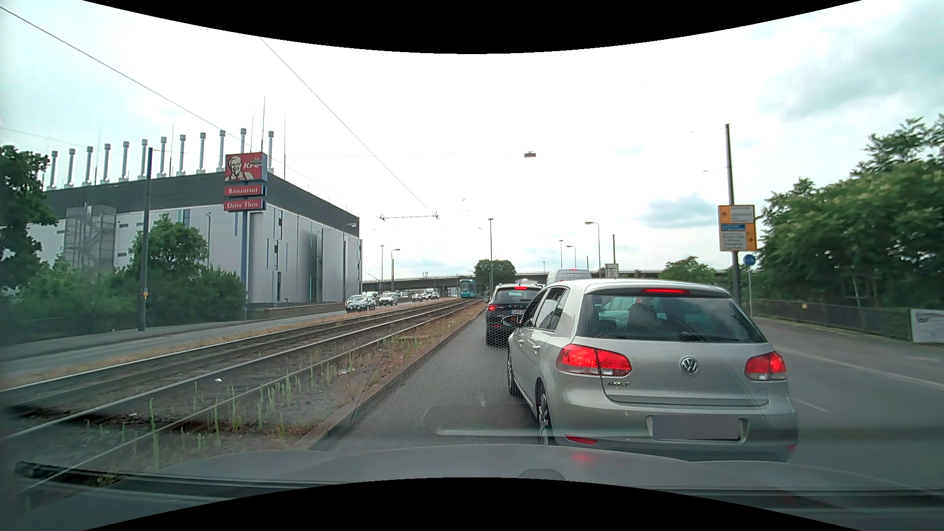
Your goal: Follow the waypoints while adhering to traffic rules and regulations
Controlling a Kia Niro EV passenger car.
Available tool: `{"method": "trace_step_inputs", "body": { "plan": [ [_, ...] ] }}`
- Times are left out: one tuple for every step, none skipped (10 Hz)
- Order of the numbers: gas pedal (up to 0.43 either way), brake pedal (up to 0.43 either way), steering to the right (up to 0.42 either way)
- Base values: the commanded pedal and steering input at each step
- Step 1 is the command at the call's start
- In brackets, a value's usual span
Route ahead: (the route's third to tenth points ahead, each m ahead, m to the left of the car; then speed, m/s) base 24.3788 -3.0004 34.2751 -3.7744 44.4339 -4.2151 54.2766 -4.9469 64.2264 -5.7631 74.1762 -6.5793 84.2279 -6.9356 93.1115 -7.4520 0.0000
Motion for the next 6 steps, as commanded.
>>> {"method": "trace_step_inputs", "body": {
  "plan": [
    [0.000,0.244,0.001],
    [0.000,0.244,0.001],
    [0.000,0.250,0.001],
    [0.000,0.250,0.001],
    [0.000,0.238,0.001],
    [0.000,0.238,0.001]
  ]
}}
